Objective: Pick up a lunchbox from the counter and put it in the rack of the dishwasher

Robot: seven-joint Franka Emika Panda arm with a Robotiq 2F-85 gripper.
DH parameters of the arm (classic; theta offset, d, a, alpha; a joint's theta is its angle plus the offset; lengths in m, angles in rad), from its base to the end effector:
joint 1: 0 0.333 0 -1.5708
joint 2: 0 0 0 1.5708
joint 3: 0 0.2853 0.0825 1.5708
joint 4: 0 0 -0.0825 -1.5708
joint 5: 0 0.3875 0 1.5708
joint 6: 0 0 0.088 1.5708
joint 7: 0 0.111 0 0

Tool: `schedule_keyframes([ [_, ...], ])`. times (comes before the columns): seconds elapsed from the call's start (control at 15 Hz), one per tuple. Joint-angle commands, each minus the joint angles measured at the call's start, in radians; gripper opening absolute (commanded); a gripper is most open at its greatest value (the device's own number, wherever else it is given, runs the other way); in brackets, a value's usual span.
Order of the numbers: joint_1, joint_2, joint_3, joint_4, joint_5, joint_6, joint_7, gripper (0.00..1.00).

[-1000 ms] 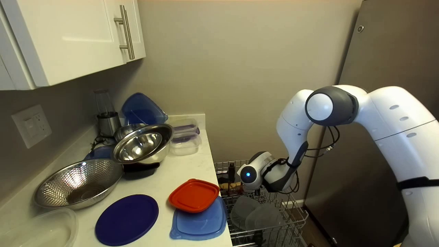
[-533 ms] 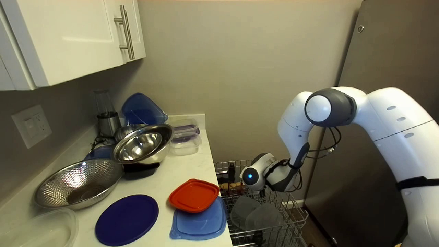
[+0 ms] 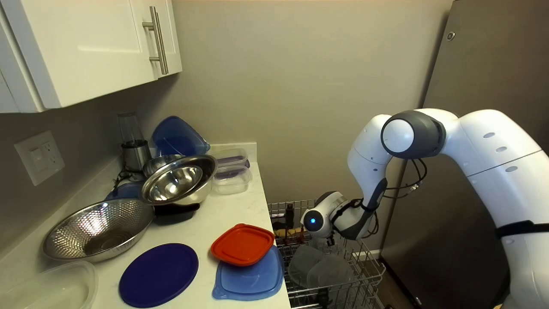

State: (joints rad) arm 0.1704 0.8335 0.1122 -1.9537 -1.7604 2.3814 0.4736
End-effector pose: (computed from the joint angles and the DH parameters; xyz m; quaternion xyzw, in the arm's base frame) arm 0.5111 0.1440 -0.0008 0.7112 0.5813 0.0409 0.3933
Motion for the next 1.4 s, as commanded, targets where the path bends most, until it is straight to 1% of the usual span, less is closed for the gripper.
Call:
schedule_keyframes([
  [0.0,-0.025,-0.009,0.017,-0.011,-0.009,-0.007,-0.045,0.81],
  [0.2,-0.028,-0.010,0.019,-0.010,-0.011,0.000,-0.050,0.99],
  [0.33,-0.034,-0.012,0.021,-0.011,-0.010,0.009,-0.043,1.00],
  [0.6,-0.064,-0.013,0.035,-0.010,-0.004,0.071,-0.039,1.00],
  [0.67,-0.041,0.001,0.031,0.001,-0.004,0.026,-0.017,1.00],
  [0.87,-0.054,0.001,0.034,0.001,-0.002,0.049,-0.017,1.00],
  [1.33,-0.055,0.001,0.036,0.001,-0.002,0.050,-0.017,1.00],
])
